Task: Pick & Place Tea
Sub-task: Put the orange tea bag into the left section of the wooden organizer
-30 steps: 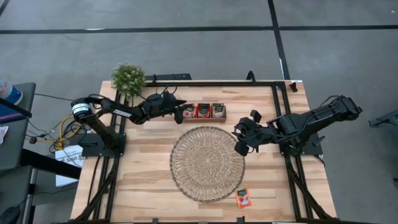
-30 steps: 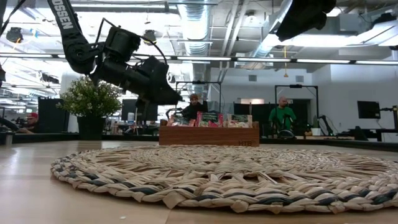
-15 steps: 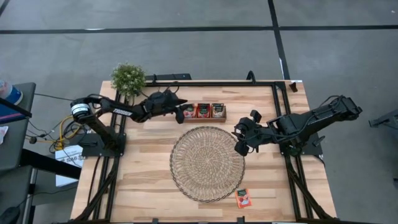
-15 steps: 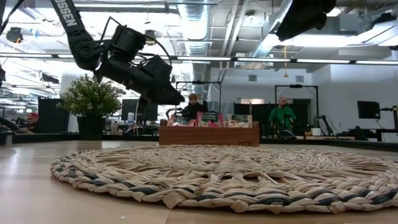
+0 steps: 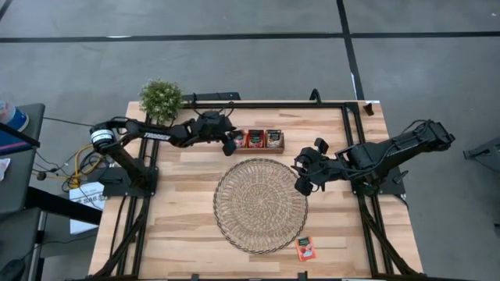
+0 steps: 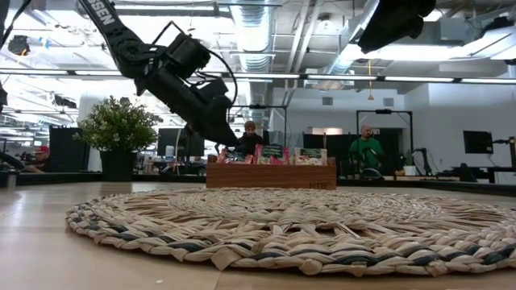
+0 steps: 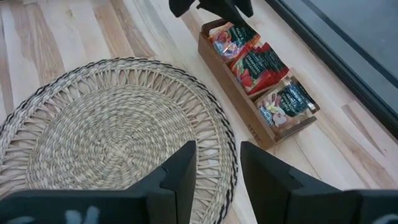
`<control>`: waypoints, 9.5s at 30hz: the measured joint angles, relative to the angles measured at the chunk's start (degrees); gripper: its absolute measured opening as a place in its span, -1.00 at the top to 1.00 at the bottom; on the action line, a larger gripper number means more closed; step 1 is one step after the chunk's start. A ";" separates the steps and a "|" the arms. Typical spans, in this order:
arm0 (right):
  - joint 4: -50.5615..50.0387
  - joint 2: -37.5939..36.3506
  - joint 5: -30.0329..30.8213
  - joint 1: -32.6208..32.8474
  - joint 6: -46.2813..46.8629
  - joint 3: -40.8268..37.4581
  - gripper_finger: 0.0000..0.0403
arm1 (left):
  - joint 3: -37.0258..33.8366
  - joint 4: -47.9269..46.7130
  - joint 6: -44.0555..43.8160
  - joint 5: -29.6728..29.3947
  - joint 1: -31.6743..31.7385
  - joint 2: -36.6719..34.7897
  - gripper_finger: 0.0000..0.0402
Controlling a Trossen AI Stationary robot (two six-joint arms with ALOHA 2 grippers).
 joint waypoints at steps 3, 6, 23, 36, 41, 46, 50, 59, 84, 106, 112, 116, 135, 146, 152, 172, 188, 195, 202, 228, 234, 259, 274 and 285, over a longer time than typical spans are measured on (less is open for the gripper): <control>0.02 0.00 -0.03 0.04 0.02 0.00 0.41 | 0.11 -0.53 0.02 -0.01 -0.17 0.39 0.29; 0.02 -0.02 -0.04 0.11 0.02 0.00 0.41 | 0.09 -2.30 1.19 -0.54 -0.48 0.43 0.29; 0.04 -0.02 -0.14 0.11 0.02 0.00 0.41 | 0.07 -5.64 2.38 -1.98 -0.81 0.43 0.29; 0.02 -0.02 -0.14 0.13 0.02 0.00 0.41 | 9.93 -8.24 6.88 -1.98 -0.81 1.86 0.29; -0.09 -0.03 -0.12 0.13 0.04 0.00 0.41 | 10.16 -11.98 5.77 -0.41 -1.43 4.40 0.29; -0.42 -0.02 -0.12 0.13 0.02 0.00 0.41 | 10.14 -16.46 5.81 -1.04 -2.36 4.87 0.29; -0.42 -0.02 -0.10 0.13 0.02 0.00 0.41 | 10.15 -18.59 5.81 -1.44 -2.67 4.85 0.29; -0.41 -0.02 -0.10 0.13 0.02 0.00 0.41 | 11.20 -19.62 4.37 -1.84 -2.69 3.77 0.29; -6.13 -0.02 -18.40 3.46 -6.06 0.00 0.41 | 26.12 -60.08 -21.98 0.60 -16.81 -13.93 0.29; 0.85 17.99 -24.15 24.15 -3.09 0.00 0.41 | 2.62 -40.48 -64.14 -34.33 -56.14 -16.44 0.29; 6.89 27.76 -30.33 24.50 -0.58 0.08 0.41 | 1.08 -40.62 -64.74 -34.50 -59.66 -16.44 0.29; 7.03 32.77 -33.05 24.48 2.47 1.19 0.41 | 1.07 -40.90 -63.80 -34.53 -60.95 -16.44 0.29; 7.49 37.06 -32.56 24.87 8.02 2.01 0.41 | 1.07 -39.91 -63.45 -34.59 -61.18 -16.42 0.29; 5.23 36.39 -32.52 25.29 9.15 3.64 0.41 | 1.07 -37.23 -61.92 -35.00 -61.18 -16.42 0.29; 4.06 36.33 -31.27 25.24 8.63 4.37 0.41 | 1.07 -37.19 -61.71 -35.17 -61.18 -16.42 0.29; 3.81 39.76 -31.24 25.20 9.58 3.67 0.75 | 1.07 -37.09 -60.62 -35.18 -61.18 -16.41 0.29; -9.85 40.58 -32.07 26.42 11.32 10.50 1.00 | 1.09 -31.11 -57.93 -35.17 -61.18 -16.40 0.29; -24.09 40.39 -30.73 28.15 10.62 22.19 1.00 | 1.09 -23.03 -52.79 -35.16 -61.10 -16.40 0.29; -36.59 40.22 -19.43 26.74 11.03 33.78 1.00 | 1.09 -14.98 -47.73 -35.17 -59.40 -16.40 0.29; -30.16 40.17 7.09 1.58 -29.50 47.08 1.00 | 1.11 0.63 -54.55 -16.55 -35.45 -16.40 0.29; -26.88 40.17 4.54 -0.09 -36.79 47.82 1.00 | 1.11 1.22 -54.53 -12.65 -31.17 -16.40 0.29; -23.95 40.09 -1.41 -5.64 -44.06 47.82 1.00 | 1.14 4.25 -53.20 -9.41 -28.81 -16.40 0.29; -22.42 40.09 -1.48 -6.88 -45.46 47.82 1.00 | 1.16 4.11 -53.27 -9.43 -28.81 -15.60 0.37; -22.22 40.09 -1.52 -7.52 -45.48 47.82 1.00 | 1.16 4.04 -53.18 -10.92 -28.81 -14.98 0.72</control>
